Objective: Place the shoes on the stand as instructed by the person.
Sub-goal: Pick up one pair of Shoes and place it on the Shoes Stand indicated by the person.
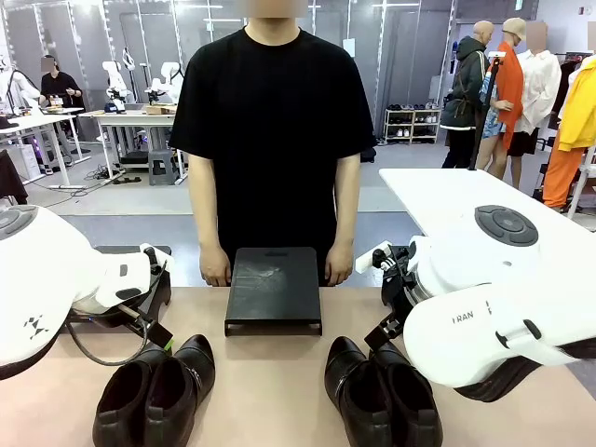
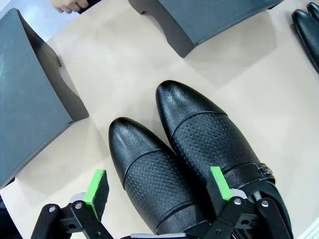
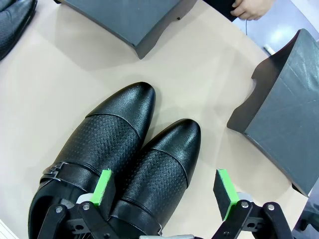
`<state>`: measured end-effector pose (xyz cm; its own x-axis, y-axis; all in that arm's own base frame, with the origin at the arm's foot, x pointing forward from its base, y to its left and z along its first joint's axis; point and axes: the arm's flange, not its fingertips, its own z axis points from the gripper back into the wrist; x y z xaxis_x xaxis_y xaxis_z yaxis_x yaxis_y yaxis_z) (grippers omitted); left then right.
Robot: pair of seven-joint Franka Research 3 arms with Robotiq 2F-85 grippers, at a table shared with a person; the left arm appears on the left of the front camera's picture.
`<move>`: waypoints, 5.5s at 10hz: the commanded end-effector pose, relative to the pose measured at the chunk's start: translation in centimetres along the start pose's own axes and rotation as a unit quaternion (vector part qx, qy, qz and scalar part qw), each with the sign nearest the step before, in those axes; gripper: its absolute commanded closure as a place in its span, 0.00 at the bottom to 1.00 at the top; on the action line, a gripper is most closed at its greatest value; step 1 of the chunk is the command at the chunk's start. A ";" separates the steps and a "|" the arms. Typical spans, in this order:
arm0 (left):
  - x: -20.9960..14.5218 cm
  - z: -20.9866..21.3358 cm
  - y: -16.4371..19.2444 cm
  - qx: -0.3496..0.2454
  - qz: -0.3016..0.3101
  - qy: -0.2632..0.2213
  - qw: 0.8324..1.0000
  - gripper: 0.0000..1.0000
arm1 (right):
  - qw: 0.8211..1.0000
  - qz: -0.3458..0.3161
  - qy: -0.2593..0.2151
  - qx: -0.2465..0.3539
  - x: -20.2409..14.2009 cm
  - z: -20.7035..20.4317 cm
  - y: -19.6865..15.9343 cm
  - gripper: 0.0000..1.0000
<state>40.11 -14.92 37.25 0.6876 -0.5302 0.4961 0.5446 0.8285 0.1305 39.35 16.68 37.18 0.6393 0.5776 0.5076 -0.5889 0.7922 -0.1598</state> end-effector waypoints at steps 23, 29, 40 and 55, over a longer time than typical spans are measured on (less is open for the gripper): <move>-26.6 25.0 23.4 -0.451 0.293 -0.214 0.815 0.00 | 0.803 -0.398 -0.319 0.307 -30.1 33.0 -20.0 0.00; -26.6 25.0 23.4 -0.451 0.293 -0.214 0.815 0.00 | 0.803 -0.398 -0.319 0.307 -30.1 33.0 -20.0 0.00; -26.6 25.0 23.4 -0.451 0.293 -0.214 0.815 0.00 | 0.803 -0.398 -0.319 0.307 -30.1 33.0 -20.0 0.00; -26.6 25.0 23.4 -0.451 0.293 -0.214 0.815 0.00 | 0.934 -0.205 0.052 0.290 -5.5 25.4 -9.2 0.00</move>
<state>22.59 22.75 48.56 0.8458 0.1838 0.5008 0.4177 0.3559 -0.8360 27.49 0.72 58.03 0.8791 0.2661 0.3954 -0.4590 0.6959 0.5522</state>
